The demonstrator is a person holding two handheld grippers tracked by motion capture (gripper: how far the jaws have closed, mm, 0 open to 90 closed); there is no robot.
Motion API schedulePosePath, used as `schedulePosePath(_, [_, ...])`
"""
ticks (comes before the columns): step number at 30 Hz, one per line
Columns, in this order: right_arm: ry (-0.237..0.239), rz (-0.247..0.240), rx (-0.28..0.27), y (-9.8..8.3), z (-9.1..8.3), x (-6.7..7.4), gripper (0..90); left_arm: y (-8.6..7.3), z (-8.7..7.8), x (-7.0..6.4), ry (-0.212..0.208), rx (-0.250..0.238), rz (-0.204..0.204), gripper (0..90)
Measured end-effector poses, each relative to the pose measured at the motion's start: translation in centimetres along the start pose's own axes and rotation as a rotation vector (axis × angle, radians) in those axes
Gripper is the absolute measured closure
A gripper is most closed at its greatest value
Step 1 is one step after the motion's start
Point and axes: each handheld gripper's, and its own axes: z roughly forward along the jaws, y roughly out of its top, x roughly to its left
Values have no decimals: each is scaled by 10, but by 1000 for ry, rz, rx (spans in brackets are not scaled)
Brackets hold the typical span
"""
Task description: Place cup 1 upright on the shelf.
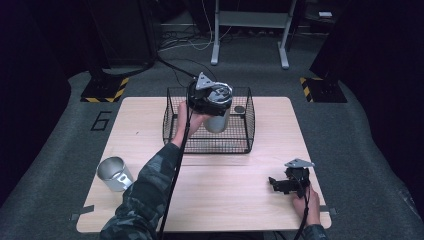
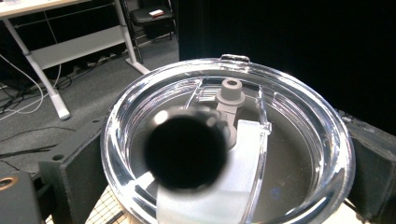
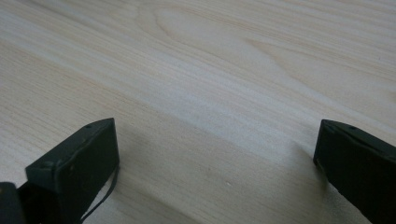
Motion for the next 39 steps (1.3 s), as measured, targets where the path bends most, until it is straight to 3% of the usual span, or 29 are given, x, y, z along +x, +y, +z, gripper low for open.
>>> schedulePosePath(9, [1, -6, 0, 0, 0, 0, 0, -3, 16, -3, -5, 21, -11, 40])
schedulePosePath(18, [9, -1, -2, 0, 0, 0, 0, -10, 34, -2, -2, 23, -69, 40])
schedulePosePath(29, [-1, -3, -4, 0, 0, 0, 0, -23, 54, -5, -6, 50, -108, 40])
schedulePosePath(39, [-2, -3, -4, 0, 0, 0, 0, -33, 67, -8, -9, 68, -119, 40])
